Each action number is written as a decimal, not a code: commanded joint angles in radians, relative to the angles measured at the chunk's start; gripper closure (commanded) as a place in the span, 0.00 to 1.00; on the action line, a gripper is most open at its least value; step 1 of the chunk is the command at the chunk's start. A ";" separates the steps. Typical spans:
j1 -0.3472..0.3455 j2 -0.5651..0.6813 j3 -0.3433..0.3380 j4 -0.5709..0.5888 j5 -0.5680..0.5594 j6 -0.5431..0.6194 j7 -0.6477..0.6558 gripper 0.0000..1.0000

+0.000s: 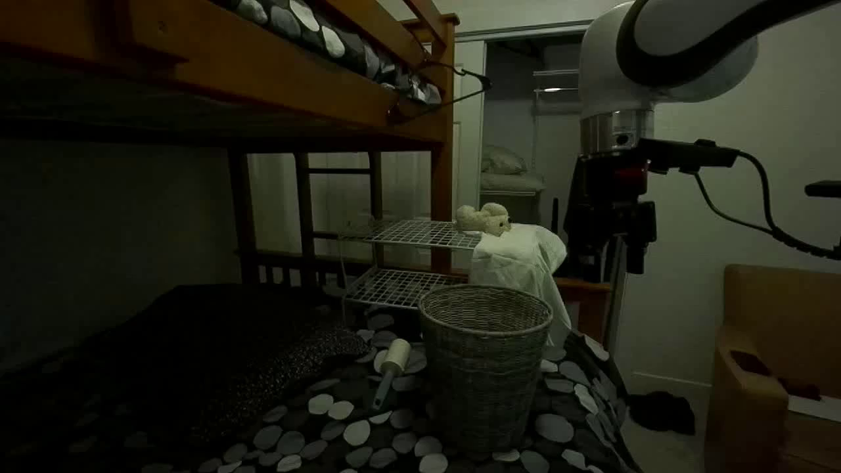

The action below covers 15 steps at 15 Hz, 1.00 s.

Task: Put the white fluffy toy in the basket

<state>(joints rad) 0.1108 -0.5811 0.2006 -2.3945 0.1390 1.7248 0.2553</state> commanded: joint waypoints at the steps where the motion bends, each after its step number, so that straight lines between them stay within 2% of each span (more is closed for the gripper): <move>1: 0.002 0.001 -0.002 0.002 -0.001 -0.002 0.001 0.00; 5: 0.002 0.001 -0.002 0.002 -0.001 -0.002 0.001 0.00; 6: -0.035 0.007 0.028 0.010 -0.046 0.035 0.092 0.00; 7: -0.053 0.007 0.027 0.016 -0.058 0.057 0.130 0.00; 11: -0.133 -0.111 -0.047 -0.005 -0.128 0.078 0.177 0.00; 13: -0.193 -0.155 -0.103 0.003 -0.163 0.070 0.174 0.00; 15: -0.253 -0.178 -0.170 0.032 -0.194 0.110 0.140 0.00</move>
<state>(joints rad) -0.0732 -0.6904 0.1055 -2.3726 -0.0184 1.8105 0.4144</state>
